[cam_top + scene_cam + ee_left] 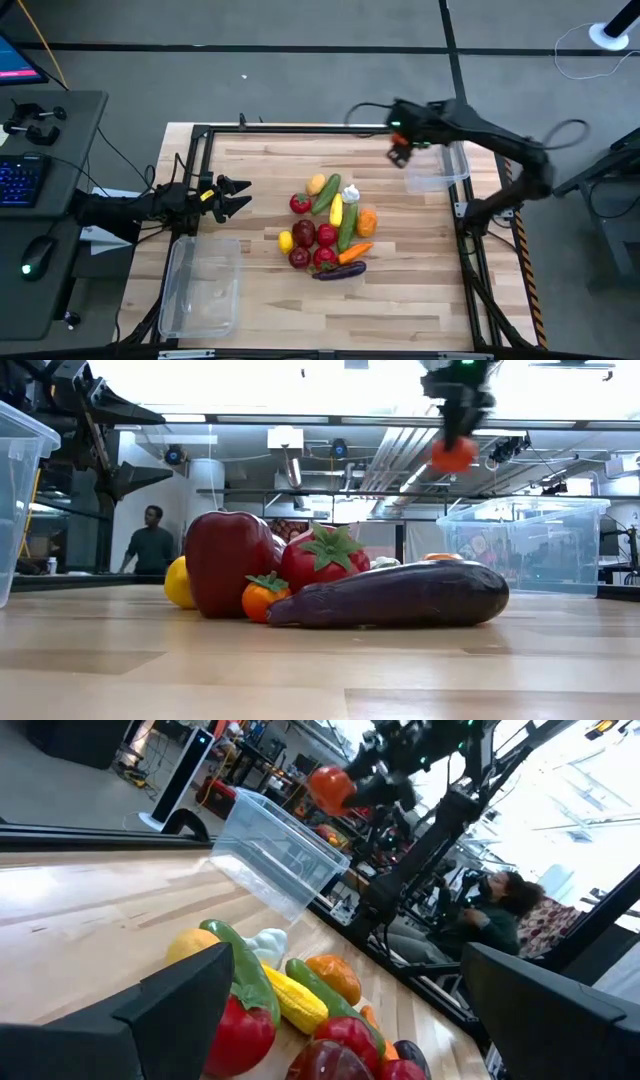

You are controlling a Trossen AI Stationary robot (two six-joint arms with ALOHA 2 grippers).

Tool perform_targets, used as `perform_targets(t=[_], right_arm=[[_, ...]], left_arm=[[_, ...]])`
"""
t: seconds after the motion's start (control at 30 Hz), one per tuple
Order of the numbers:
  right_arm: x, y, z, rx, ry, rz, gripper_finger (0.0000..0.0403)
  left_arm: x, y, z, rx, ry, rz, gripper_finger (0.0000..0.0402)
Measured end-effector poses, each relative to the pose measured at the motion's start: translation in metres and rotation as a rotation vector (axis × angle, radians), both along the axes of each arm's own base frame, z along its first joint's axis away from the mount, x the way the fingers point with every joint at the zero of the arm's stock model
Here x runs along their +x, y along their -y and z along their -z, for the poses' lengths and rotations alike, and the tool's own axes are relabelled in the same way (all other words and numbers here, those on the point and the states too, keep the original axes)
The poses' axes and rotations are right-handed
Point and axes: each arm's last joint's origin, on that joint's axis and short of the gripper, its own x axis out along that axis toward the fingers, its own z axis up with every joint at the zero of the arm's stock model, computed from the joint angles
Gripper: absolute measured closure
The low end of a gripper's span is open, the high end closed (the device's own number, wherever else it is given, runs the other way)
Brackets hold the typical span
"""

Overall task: Sort produce into baskets
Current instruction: Put the orange squash into the top transparent bin, then put the orange potato into the top transparent bin

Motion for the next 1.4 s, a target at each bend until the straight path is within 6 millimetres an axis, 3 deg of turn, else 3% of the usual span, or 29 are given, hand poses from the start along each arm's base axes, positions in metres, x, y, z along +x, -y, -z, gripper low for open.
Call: perform_targets(t=[0.2, 0.4, 0.8, 1.07, 1.27, 1.4], right_arm=[[-0.06, 0.001, 0.027, -0.025, 0.042, 0.361, 0.0119], [-0.079, 0.002, 0.042, 0.013, 0.109, 0.528, 0.0084], [-0.076, 0.006, 0.044, 0.076, 0.09, 0.336, 0.006], [-0.078, 0.006, 0.044, 0.052, 0.071, 0.369, 0.0008], [-0.076, 0.007, 0.044, 0.041, 0.092, 0.415, 0.0009], [-0.074, 0.007, 0.027, 0.082, 0.203, 0.419, 0.0004]], left_arm=[[0.0, 0.0, 0.0, 0.0, 0.0, 0.0, 0.0023], [0.0, 0.0, 0.0, 0.0, 0.0, 0.001, 0.0023], [0.0, 0.0, 0.0, 0.0, 0.0, 0.001, 0.0023], [0.0, 0.0, 0.0, 0.0, 0.0, 0.001, 0.0023], [0.0, 0.0, 0.0, 0.0, -0.001, 0.001, 0.0023], [0.0, 0.0, 0.0, 0.0, -0.001, 0.001, 0.0023]])
